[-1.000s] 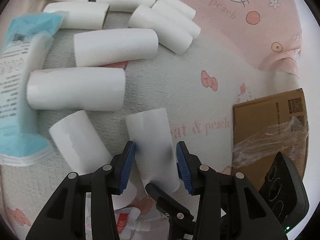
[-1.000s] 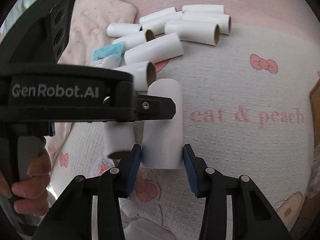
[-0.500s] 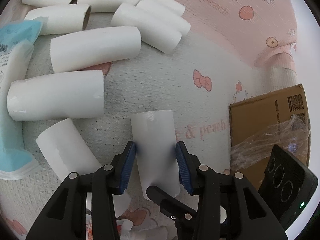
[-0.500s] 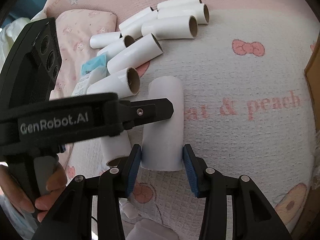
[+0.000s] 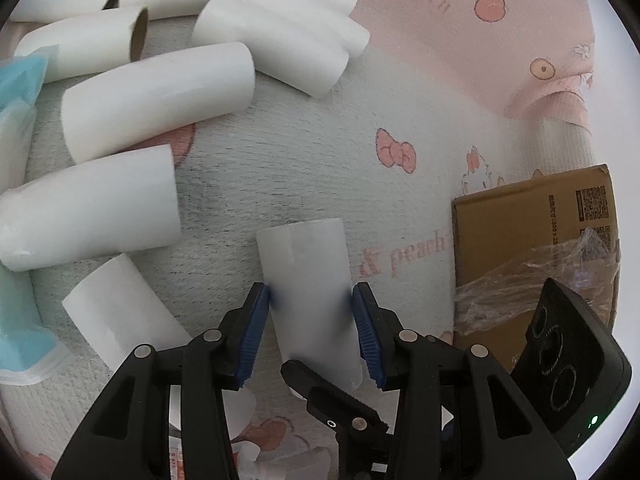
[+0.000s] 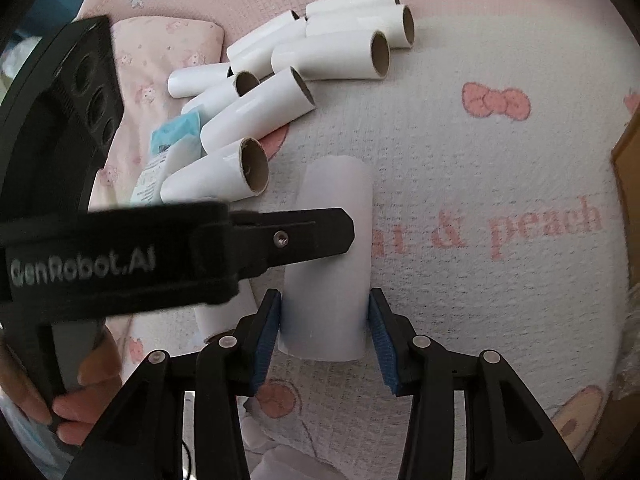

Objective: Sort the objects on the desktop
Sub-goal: 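Close the right gripper around the second white tube, then lift the second tube with the right gripper toward the box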

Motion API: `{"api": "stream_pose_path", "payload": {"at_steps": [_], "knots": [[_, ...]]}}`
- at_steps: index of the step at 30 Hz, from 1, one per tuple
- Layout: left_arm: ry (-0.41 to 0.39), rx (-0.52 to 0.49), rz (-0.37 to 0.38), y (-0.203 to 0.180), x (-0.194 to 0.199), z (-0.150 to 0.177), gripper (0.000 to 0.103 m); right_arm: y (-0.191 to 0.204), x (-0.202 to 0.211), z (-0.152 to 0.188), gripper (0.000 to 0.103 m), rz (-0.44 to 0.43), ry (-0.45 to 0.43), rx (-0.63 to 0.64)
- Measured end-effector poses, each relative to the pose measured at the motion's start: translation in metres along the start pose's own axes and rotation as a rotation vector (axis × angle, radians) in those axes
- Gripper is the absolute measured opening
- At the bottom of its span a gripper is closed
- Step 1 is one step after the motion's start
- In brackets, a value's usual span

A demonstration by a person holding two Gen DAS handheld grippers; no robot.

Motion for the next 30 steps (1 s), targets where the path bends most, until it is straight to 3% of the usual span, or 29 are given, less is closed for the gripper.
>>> {"api": "stream_pose_path", "payload": {"at_steps": [11,15,19,30], "knots": [[0.061,0.027,-0.065,-0.004,-0.012,-0.008,0.052,-0.007,-0.001,-0.006,0.041,0.013,0.004,-0.010],[0.071,0.048,-0.027,-0.006,-0.009,-0.006,0.052,-0.008,0.004,-0.005,0.041,0.016,-0.008,-0.009],[0.034,0.008,-0.028,-0.017,0.006,-0.005,0.052,-0.005,0.015,-0.006,0.041,0.029,-0.040,0.013],[-0.022,-0.035,0.054,-0.058,0.051,-0.015,0.052,-0.001,0.074,-0.025,0.041,0.050,-0.168,0.058]]}}
Point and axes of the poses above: each gripper's, at about its wrist camera, not at the fingertips, and x roughly against the way its jaws point, y to its left, z to its underside, the point moved 9 cm from there along -x, roughly the way its jaws point, and after that the axes turned 6 degrees about y, right-handed, at the moved point
